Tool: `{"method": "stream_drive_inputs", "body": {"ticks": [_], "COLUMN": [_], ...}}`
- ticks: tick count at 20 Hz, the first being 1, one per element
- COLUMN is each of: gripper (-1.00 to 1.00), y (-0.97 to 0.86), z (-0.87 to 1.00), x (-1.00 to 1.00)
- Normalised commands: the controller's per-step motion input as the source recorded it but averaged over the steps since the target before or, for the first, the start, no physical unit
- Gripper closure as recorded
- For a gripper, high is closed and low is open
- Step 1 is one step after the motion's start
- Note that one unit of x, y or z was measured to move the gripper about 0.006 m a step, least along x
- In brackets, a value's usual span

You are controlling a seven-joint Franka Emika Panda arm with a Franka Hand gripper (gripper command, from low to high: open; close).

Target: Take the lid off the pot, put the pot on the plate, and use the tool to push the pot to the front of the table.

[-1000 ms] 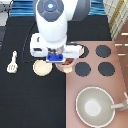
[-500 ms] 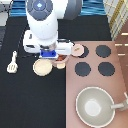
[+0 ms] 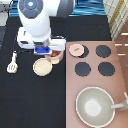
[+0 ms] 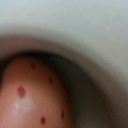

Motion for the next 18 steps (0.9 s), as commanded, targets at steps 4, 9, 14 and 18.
{"method": "stream_drive_inputs", "body": {"ticks": [4, 9, 14, 18], "gripper": [1.00, 1.00, 1.00, 1.00], "y": [-0.75, -0.35, -0.17, -0.42], "z": [-0.56, -0.59, -0.34, -0.18], "x": [-0.66, -0.35, 0.05, 0.22]}}
